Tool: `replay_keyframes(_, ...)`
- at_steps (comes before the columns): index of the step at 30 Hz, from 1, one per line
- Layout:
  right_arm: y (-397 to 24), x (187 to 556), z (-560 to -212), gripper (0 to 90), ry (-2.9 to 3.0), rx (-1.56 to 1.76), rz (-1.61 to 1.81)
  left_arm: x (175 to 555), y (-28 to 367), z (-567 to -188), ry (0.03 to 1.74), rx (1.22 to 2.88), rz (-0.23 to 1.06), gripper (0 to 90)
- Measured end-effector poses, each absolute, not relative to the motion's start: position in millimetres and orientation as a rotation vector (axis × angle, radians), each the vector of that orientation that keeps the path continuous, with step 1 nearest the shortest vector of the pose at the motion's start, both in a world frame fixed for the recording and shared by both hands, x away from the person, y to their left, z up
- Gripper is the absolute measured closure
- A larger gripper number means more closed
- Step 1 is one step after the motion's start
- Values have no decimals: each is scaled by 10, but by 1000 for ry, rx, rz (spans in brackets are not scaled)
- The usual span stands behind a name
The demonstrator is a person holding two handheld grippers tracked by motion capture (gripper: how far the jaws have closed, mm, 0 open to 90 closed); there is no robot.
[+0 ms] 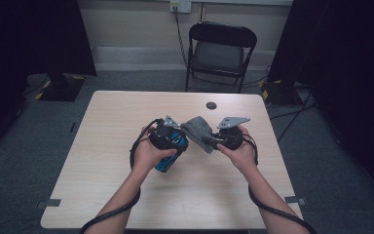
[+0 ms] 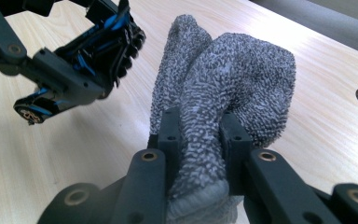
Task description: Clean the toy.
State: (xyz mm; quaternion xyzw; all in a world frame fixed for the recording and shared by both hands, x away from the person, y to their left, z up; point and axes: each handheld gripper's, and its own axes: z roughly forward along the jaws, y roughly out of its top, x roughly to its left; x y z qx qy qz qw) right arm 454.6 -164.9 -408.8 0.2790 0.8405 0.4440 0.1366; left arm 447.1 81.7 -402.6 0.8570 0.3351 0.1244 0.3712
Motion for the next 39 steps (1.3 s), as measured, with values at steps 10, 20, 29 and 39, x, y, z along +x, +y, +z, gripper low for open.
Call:
replay_keyframes(10, -1525, 4505, -4059, 747, 2451, 761, 1327, 4476, 726, -4040, 853, 2209, 324, 256)
replay_keyframes(20, -1466, 4472, -4095, 748, 2477, 739, 1319, 4491, 740, -3987, 857, 2208, 338, 256)
replay_keyframes(29, -1396, 4437, -4147, 749, 2506, 709, 1313, 4508, 756, -3946, 858, 2198, 333, 256)
replay_keyframes(39, -1376, 4429, -4179, 749, 2516, 708, 1319, 4525, 753, -3921, 867, 2183, 318, 256)
